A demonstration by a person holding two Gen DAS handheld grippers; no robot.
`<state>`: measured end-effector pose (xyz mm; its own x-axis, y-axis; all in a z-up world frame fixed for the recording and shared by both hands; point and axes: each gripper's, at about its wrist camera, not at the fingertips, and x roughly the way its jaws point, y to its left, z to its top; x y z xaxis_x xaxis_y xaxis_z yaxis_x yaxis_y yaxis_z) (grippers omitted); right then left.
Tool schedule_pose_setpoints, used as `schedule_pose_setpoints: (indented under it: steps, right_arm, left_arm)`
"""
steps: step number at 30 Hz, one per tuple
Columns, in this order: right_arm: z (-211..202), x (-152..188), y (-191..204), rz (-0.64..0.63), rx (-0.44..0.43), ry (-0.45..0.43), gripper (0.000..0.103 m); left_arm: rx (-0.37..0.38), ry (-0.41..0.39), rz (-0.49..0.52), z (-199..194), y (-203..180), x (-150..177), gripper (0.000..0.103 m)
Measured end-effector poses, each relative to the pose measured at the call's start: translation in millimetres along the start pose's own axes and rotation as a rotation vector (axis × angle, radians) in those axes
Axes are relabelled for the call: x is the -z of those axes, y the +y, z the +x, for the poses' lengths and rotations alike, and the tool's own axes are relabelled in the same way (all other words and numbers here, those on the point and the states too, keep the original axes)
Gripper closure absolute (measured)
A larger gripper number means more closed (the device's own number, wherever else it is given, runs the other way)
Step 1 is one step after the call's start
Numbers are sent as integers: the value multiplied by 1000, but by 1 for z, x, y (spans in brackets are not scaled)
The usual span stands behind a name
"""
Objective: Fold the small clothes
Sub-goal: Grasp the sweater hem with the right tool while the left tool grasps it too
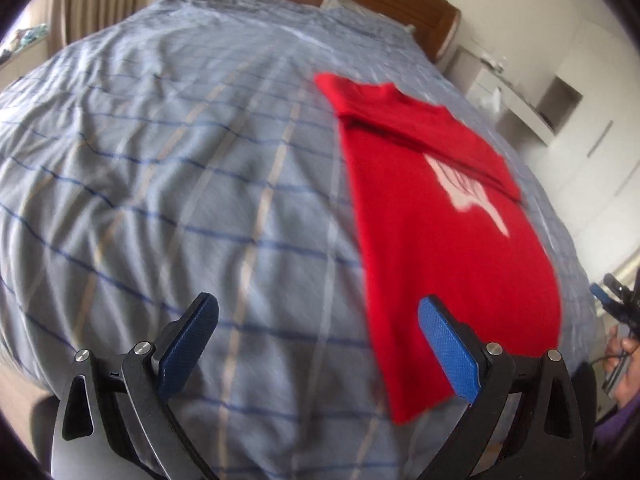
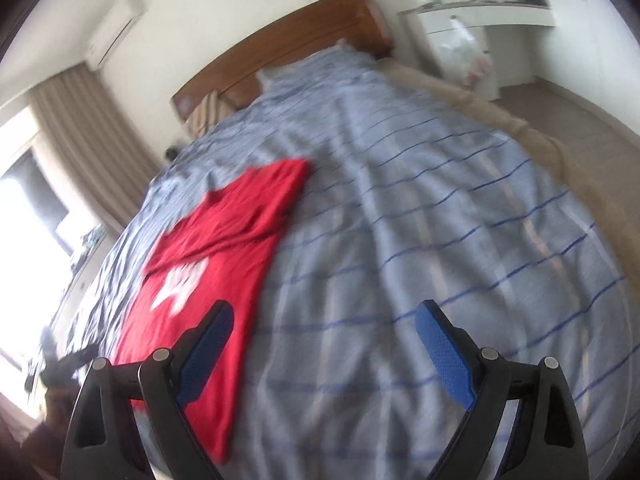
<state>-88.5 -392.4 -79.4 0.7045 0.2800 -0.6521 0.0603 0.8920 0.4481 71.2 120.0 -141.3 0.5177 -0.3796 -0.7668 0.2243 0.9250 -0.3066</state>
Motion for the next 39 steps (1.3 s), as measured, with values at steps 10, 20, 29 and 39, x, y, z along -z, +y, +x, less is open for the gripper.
schedule_pose_setpoints:
  steps: [10, 20, 29, 39]
  right_arm:
    - [57, 83, 56, 6, -92, 250, 27]
    - [80, 83, 42, 83, -71, 276, 98]
    - [42, 43, 44, 178, -179, 132, 98]
    - [129, -130, 40, 111, -160, -55, 98]
  left_arm:
    - [29, 103, 37, 15, -20, 35, 37]
    - [33, 140, -2, 11, -14, 48, 100]
    - [190, 26, -129, -39, -11, 12, 102]
    - [153, -123, -146, 49, -36, -166, 102]
